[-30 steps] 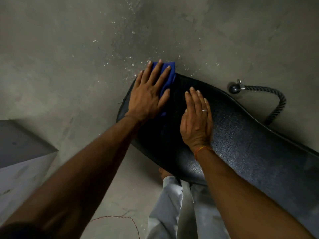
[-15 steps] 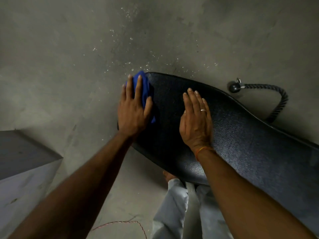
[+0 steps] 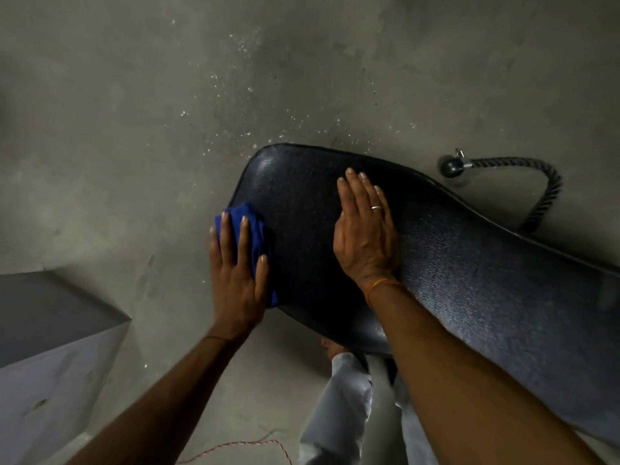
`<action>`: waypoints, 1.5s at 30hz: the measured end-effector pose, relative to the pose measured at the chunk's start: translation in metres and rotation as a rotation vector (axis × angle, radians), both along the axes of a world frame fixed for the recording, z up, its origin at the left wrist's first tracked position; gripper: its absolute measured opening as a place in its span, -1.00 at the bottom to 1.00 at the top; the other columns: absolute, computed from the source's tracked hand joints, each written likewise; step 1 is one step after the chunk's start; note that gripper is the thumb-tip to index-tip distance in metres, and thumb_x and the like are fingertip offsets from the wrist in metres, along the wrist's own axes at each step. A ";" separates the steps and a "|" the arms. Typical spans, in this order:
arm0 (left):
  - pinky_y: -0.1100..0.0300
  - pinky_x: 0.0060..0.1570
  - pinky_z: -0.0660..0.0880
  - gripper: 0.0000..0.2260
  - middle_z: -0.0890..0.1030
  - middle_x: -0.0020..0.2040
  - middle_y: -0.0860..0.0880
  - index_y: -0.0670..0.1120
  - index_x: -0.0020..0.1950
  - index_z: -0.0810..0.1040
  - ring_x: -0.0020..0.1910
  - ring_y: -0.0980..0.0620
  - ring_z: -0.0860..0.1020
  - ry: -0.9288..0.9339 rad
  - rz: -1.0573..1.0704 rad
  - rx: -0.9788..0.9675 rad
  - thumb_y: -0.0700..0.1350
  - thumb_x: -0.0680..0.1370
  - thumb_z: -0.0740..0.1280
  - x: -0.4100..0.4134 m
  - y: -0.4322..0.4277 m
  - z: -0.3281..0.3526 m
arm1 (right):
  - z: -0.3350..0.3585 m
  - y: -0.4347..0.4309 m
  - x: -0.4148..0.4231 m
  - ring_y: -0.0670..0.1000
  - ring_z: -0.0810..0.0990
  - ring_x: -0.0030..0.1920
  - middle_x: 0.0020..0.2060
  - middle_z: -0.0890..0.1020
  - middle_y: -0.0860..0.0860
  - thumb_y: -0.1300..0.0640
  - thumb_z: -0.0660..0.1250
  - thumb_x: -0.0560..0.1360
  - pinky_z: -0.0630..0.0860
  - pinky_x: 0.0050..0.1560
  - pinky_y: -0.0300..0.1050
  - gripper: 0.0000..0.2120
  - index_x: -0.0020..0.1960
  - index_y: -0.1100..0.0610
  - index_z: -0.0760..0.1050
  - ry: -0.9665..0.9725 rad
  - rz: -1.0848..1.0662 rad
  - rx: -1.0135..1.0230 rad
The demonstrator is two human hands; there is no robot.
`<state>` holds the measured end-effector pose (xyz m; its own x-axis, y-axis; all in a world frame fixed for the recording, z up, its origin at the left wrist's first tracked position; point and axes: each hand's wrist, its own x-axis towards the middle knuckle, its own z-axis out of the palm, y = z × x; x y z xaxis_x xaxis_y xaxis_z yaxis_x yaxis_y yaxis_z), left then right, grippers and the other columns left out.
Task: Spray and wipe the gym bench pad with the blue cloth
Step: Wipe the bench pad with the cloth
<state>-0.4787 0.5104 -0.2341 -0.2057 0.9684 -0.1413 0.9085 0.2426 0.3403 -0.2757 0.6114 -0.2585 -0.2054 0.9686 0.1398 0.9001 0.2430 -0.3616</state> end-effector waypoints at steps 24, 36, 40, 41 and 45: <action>-0.11 0.63 0.00 -0.45 0.07 0.67 -0.06 -0.04 0.66 0.09 0.67 -0.06 -0.02 0.045 -0.226 0.025 0.13 0.70 -0.03 0.011 0.088 0.022 | 0.021 0.001 0.030 -0.01 0.55 0.39 0.40 0.59 0.15 0.31 0.14 0.63 0.40 0.37 -0.45 -0.60 0.39 0.25 0.58 0.852 -0.392 -0.180; -0.12 0.62 0.01 -0.46 0.01 0.69 -0.02 0.00 0.67 0.04 0.67 -0.01 -0.06 0.118 -0.237 0.016 0.11 0.70 -0.05 -0.008 0.081 -0.014 | 0.029 -0.048 -0.071 0.18 0.02 0.70 0.70 0.06 0.16 -0.04 -0.04 0.73 0.03 0.68 0.25 -0.40 0.71 0.16 0.02 -0.064 -0.132 -0.161; -0.15 0.62 0.03 -0.47 0.03 0.68 -0.03 -0.01 0.67 0.06 0.67 -0.02 -0.05 0.081 -0.232 0.026 0.09 0.70 -0.06 -0.009 0.081 -0.012 | 0.023 -0.082 -0.057 0.19 -0.05 0.70 0.70 -0.03 0.18 -0.05 -0.02 0.75 -0.06 0.68 0.21 -0.38 0.72 0.16 -0.10 -0.176 -0.052 -0.177; -0.15 0.62 0.03 -0.47 0.03 0.68 -0.03 -0.01 0.67 0.05 0.67 -0.03 -0.05 0.078 -0.233 0.023 0.09 0.70 -0.06 -0.009 0.081 -0.011 | 0.024 -0.087 -0.054 0.19 -0.06 0.70 0.71 -0.03 0.17 -0.05 0.00 0.74 -0.06 0.68 0.22 -0.37 0.72 0.16 -0.11 -0.197 -0.031 -0.188; -0.14 0.62 0.03 -0.47 0.04 0.68 -0.04 -0.01 0.67 0.05 0.67 -0.04 -0.03 0.091 -0.247 0.027 0.07 0.70 -0.04 -0.008 0.080 -0.011 | 0.028 -0.041 -0.050 0.18 -0.10 0.71 0.71 -0.06 0.14 -0.05 -0.04 0.73 -0.06 0.69 0.24 -0.37 0.72 0.14 -0.11 -0.204 0.025 -0.216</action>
<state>-0.4867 0.5907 -0.2455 0.0271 0.9939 -0.1067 0.9663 0.0013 0.2573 -0.3255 0.5700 -0.2307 -0.2324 0.9657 -0.1156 0.9541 0.2033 -0.2197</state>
